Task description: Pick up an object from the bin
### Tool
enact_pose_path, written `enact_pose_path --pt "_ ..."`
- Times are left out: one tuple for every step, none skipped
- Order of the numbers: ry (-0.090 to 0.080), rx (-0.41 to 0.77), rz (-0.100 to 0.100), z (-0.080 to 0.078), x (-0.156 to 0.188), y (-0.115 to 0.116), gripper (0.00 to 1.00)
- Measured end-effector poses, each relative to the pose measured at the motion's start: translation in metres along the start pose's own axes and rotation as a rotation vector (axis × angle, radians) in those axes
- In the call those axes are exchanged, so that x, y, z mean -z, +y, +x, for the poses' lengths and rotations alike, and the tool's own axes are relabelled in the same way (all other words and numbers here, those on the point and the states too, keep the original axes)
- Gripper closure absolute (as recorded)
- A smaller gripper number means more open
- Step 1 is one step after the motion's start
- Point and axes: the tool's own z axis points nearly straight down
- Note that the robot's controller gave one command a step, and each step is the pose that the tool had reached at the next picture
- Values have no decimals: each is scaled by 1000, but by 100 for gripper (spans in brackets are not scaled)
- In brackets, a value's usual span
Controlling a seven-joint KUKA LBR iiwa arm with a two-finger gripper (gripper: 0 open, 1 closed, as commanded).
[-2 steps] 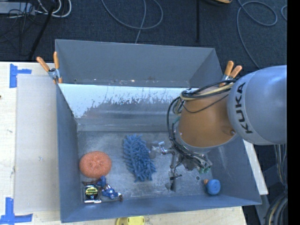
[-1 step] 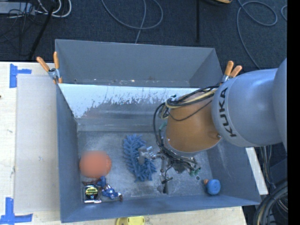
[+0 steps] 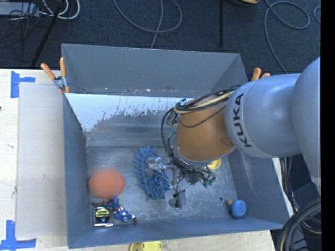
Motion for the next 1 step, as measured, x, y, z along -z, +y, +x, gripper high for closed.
enact_pose_path --pt "-1 382 0 -3 -22 1 100"
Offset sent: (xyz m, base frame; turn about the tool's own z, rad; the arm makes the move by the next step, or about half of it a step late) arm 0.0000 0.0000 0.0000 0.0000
